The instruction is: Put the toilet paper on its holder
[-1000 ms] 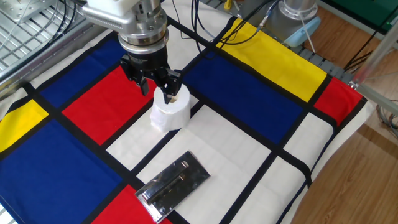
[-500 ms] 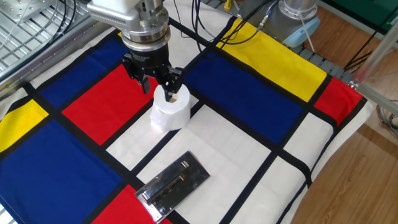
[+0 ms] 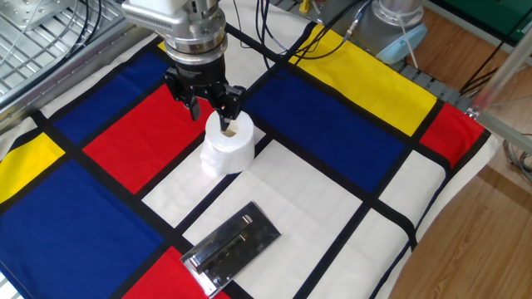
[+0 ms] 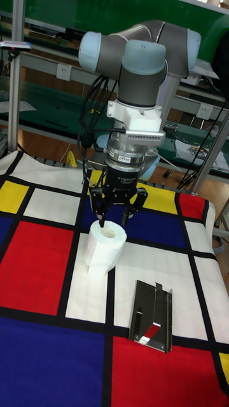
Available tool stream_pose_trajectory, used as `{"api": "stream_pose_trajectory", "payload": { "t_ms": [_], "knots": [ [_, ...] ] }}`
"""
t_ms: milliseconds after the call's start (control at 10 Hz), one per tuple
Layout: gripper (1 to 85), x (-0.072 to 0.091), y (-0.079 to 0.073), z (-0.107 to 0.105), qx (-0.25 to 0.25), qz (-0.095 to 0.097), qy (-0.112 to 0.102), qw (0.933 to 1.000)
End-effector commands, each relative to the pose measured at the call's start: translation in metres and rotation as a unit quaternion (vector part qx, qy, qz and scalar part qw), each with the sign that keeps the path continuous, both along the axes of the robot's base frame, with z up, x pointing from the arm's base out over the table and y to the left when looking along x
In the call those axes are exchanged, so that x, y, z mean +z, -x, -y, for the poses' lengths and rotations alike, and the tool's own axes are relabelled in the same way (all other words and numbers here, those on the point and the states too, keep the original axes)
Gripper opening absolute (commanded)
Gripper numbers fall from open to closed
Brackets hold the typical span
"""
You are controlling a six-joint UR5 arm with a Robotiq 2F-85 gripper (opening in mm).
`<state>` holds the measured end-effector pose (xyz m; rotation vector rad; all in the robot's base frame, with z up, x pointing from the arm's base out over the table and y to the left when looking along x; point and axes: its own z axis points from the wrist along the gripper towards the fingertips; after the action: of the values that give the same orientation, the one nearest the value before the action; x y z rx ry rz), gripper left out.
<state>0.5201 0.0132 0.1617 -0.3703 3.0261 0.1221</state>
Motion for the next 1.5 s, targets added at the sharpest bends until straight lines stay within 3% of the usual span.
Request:
{"api": "stream_pose_trajectory", "payload": {
  "t_ms": [0,300,400,700,900,1400],
  "knots": [
    [55.3,-0.002,0.006,0.005,0.002,-0.001,0.001,1.0],
    [57.0,0.004,0.002,0.002,0.004,-0.023,0.023,0.9995],
    [57.0,0.004,-0.002,-0.005,0.005,-0.019,0.012,0.9997],
    [57.0,0.003,-0.003,-0.005,0.006,-0.017,0.012,0.9998],
    [57.0,0.003,-0.003,0.0,0.015,-0.016,0.023,0.9995],
    [57.0,0.004,-0.009,-0.006,0.009,-0.005,0.01,0.9999]
  ]
}}
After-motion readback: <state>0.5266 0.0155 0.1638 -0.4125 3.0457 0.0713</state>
